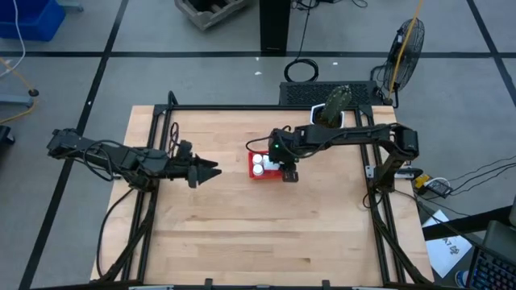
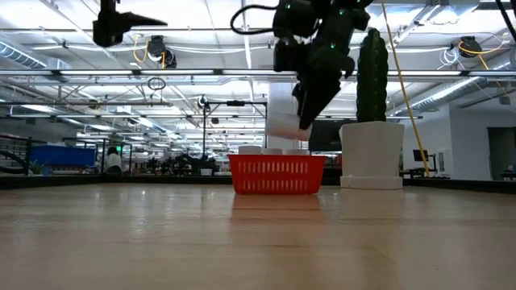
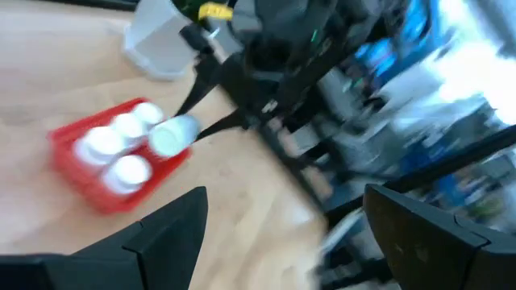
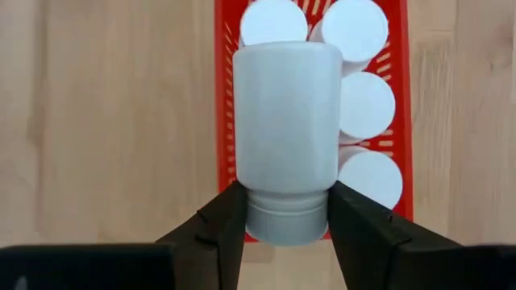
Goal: Pick and place pill bottles into a basket
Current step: Adjust the white medicine bottle in the red basket
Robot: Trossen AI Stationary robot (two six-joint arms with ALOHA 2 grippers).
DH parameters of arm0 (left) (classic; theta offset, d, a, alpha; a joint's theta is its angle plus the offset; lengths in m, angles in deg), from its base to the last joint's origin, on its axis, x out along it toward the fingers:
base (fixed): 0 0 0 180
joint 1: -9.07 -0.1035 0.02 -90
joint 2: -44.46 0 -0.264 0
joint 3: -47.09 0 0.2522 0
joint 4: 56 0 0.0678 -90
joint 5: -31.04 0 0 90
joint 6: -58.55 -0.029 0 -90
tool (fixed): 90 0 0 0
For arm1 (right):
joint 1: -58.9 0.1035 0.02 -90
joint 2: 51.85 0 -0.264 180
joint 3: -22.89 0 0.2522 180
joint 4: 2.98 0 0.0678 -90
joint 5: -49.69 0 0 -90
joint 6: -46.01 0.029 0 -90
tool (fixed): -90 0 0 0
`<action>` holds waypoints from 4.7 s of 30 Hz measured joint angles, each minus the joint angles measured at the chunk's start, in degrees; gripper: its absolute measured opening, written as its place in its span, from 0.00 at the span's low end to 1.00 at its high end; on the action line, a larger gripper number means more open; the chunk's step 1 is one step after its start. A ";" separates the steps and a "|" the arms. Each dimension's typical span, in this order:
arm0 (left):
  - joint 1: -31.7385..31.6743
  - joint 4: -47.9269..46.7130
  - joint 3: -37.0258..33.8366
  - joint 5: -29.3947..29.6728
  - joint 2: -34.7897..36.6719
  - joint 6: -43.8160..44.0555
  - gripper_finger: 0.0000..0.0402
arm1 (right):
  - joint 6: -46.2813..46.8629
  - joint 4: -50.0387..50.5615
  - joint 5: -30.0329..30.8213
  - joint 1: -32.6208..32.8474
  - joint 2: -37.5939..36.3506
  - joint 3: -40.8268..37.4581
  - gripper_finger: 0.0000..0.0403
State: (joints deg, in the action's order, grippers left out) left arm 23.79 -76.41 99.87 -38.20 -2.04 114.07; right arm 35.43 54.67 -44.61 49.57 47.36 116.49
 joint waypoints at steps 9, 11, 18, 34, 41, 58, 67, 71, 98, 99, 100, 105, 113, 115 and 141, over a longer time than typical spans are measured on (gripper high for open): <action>-1.07 5.09 0.04 -0.40 -0.44 3.93 0.83 | 7.25 -2.27 0.02 4.25 -3.09 0.00 0.35; -2.34 5.04 0.04 -2.11 -1.71 6.36 0.83 | 9.20 -3.55 0.33 5.32 -3.48 0.00 0.36; -5.89 6.31 0.03 -7.28 -10.11 15.52 0.83 | 14.15 -8.23 1.58 8.89 -4.15 0.03 0.35; -9.62 23.13 0.00 -15.31 -27.11 26.49 0.83 | 17.02 -15.35 2.96 12.63 -4.06 0.02 0.36; -9.68 26.85 0.02 -17.94 -30.76 27.20 0.83 | 17.17 -16.74 2.97 13.29 -4.06 0.02 0.35; -10.27 27.10 0.02 -19.57 -31.28 27.00 0.45 | 16.77 -17.98 2.90 13.15 -4.02 -0.02 0.36; -11.02 27.26 0.02 -22.68 -30.93 25.79 0.48 | 17.40 -18.18 2.68 13.06 -4.50 -0.08 0.43; -10.97 27.87 0.02 -22.82 -29.09 24.35 0.45 | 19.49 -18.11 2.45 12.73 -6.83 -0.07 0.49; -12.01 38.12 0.02 -12.73 -15.04 7.04 0.44 | 54.24 -37.80 -12.52 2.96 -17.44 0.04 0.67; -12.00 38.77 0.02 -12.70 -15.01 6.66 0.44 | 54.74 -38.69 -12.73 2.90 -17.10 0.04 0.68; -12.01 39.61 0.03 -12.78 -14.93 6.38 0.44 | 54.87 -40.09 -13.39 2.86 -16.87 0.04 0.69; -11.87 40.38 0.09 -13.66 -14.83 6.25 0.44 | 58.58 -47.72 -14.82 2.89 -14.40 0.02 0.74; -11.54 40.70 0.07 -13.17 -14.88 6.34 0.44 | 59.40 -53.19 -15.54 3.03 -11.73 -0.02 0.71; -11.52 40.98 0.12 -13.25 -14.88 6.30 0.44 | 59.42 -53.64 -15.52 3.00 -11.75 -0.02 0.68; -16.08 35.21 -0.01 -23.47 -8.28 0.62 0.77 | 56.91 -41.77 -16.61 2.79 -15.30 0.07 0.39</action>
State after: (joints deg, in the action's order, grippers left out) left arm 7.70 -41.20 99.86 -61.67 -10.32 114.70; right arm 92.34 12.91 -61.22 52.36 32.07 116.56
